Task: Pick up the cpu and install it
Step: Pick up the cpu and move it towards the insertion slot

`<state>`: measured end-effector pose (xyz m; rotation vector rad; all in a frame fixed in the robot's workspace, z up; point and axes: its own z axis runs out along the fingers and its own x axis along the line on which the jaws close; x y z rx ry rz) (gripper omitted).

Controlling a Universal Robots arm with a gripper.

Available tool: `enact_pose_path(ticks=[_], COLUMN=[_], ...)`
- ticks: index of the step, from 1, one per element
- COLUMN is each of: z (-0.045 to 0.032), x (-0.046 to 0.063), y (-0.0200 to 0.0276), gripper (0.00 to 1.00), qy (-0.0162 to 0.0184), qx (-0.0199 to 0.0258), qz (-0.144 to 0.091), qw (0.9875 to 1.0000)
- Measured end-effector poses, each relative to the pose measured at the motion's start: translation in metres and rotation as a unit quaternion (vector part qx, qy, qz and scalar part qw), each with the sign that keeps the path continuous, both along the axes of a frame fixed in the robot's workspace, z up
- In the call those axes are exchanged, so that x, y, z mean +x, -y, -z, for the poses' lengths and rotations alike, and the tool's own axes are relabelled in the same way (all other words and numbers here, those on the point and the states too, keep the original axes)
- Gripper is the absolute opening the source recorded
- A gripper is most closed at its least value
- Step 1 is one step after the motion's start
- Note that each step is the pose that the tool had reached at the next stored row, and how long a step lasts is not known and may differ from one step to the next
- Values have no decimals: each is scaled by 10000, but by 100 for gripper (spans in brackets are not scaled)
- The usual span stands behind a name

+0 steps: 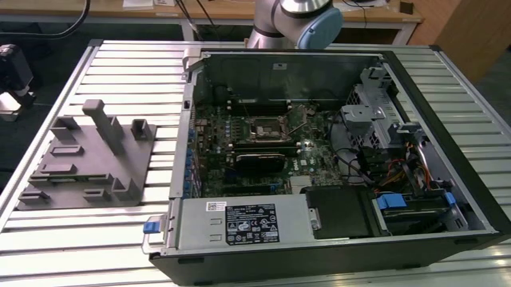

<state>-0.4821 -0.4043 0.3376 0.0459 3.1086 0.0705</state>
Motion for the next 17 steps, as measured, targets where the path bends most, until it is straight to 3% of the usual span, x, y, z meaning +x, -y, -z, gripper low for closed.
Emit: enact_pose_path(ticks=[17], z=[-226], x=[0], y=[0], gripper=[55], qy=[10], qx=[0], qz=[0], qw=[10000])
